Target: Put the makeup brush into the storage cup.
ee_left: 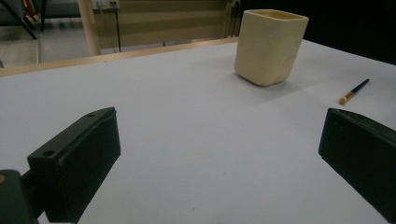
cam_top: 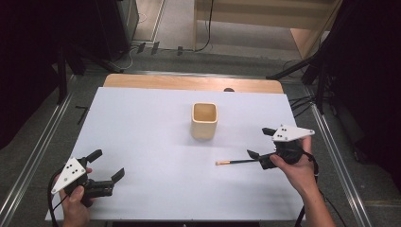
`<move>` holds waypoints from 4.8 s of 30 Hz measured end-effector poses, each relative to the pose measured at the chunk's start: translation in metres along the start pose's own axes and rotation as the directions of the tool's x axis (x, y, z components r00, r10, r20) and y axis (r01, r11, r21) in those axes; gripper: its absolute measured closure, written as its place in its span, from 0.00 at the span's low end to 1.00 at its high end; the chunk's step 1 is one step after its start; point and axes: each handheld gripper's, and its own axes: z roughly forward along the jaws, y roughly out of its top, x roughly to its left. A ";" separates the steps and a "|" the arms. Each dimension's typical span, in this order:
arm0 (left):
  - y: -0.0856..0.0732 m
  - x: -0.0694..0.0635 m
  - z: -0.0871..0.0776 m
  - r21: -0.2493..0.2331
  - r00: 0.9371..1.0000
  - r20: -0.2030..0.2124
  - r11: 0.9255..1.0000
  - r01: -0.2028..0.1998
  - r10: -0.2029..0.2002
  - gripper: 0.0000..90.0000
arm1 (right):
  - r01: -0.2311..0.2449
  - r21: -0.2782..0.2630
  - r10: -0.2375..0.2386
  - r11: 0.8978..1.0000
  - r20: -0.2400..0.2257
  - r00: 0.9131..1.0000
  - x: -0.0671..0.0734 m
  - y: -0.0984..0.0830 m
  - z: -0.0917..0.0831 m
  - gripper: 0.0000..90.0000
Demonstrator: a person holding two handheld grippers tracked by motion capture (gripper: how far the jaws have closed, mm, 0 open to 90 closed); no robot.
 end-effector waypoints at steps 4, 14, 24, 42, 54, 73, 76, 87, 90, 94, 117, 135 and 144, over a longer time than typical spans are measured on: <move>0.000 0.000 0.000 0.000 1.000 0.000 1.000 0.001 -0.001 0.00 | 0.012 0.044 -0.011 0.999 -0.023 1.000 -0.002 0.004 0.008 0.16; -0.001 0.001 0.001 0.003 1.000 0.007 1.000 0.002 -0.002 0.00 | 0.030 0.153 -0.015 0.988 -0.102 0.995 -0.006 0.012 0.035 0.38; -0.001 0.001 0.002 0.008 1.000 0.009 1.000 0.000 0.000 0.00 | 0.213 0.284 -0.154 0.935 -0.214 0.965 -0.001 0.013 0.057 0.58; -0.001 0.000 0.003 0.009 1.000 0.017 1.000 -0.003 0.003 0.00 | 0.371 0.447 -0.224 0.814 -0.348 0.910 0.006 0.003 0.092 0.75; -0.002 -0.001 0.004 0.018 1.000 0.022 1.000 -0.008 0.008 0.00 | 0.425 0.514 -0.255 0.745 -0.370 0.893 0.006 0.003 0.101 0.81; -0.001 -0.004 0.006 0.021 1.000 0.030 1.000 -0.004 0.003 0.00 | 0.382 0.577 -0.174 0.722 -0.383 0.907 0.005 0.005 0.109 0.94; 0.000 -0.004 0.008 0.020 0.999 0.032 1.000 0.005 -0.006 0.00 | 0.364 0.548 -0.197 0.753 -0.341 0.919 0.004 0.000 0.103 0.94; 0.011 -0.012 0.023 0.007 0.997 0.071 1.000 0.029 -0.030 0.00 | 0.241 0.362 -0.163 0.900 -0.232 0.959 0.007 0.002 0.076 0.94; 0.015 -0.015 0.027 0.007 0.996 0.083 1.000 0.024 -0.024 0.00 | 0.203 0.322 -0.143 0.925 -0.201 0.969 0.011 0.002 0.073 0.94; 0.017 -0.018 0.032 0.006 0.995 0.096 1.000 0.024 -0.025 0.00 | 0.151 0.245 -0.112 0.958 -0.168 0.979 0.013 0.001 0.068 0.94; 0.040 -0.044 0.069 -0.024 0.986 0.168 1.000 0.003 0.001 0.00 | -0.091 -0.166 0.071 0.982 -0.121 0.990 0.034 -0.005 0.045 0.94; 0.058 -0.078 0.104 -0.037 0.954 0.299 0.998 0.042 -0.029 0.00 | -0.159 -0.290 0.095 0.944 -0.223 0.970 0.054 -0.005 0.046 0.94; 0.072 -0.106 0.122 -0.024 0.943 0.330 0.999 0.045 -0.035 0.15 | -0.148 -0.314 0.068 0.938 -0.253 0.965 0.065 0.001 0.050 0.94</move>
